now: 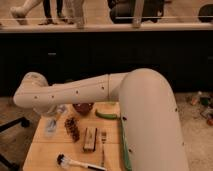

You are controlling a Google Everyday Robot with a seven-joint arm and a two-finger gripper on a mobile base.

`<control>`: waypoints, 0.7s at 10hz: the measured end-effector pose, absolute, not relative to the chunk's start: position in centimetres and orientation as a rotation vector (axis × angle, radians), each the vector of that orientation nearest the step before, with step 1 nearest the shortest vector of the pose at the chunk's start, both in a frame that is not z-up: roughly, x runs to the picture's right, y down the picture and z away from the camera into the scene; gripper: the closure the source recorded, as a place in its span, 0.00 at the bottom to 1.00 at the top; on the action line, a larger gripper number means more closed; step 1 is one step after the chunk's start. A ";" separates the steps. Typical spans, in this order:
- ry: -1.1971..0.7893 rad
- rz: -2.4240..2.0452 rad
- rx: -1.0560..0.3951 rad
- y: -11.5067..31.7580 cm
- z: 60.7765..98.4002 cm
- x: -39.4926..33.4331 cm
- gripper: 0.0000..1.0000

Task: Place towel in purple bowl

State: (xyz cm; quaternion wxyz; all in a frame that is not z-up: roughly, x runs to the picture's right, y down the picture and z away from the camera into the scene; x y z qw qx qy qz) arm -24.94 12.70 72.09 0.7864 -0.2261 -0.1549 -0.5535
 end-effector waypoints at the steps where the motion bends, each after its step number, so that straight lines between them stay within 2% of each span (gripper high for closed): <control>1: -0.331 -1.189 -0.483 11.9 72.5 -24.7 0.90; 7: -0.400 -1.068 -0.467 9.8 76.6 -21.5 0.90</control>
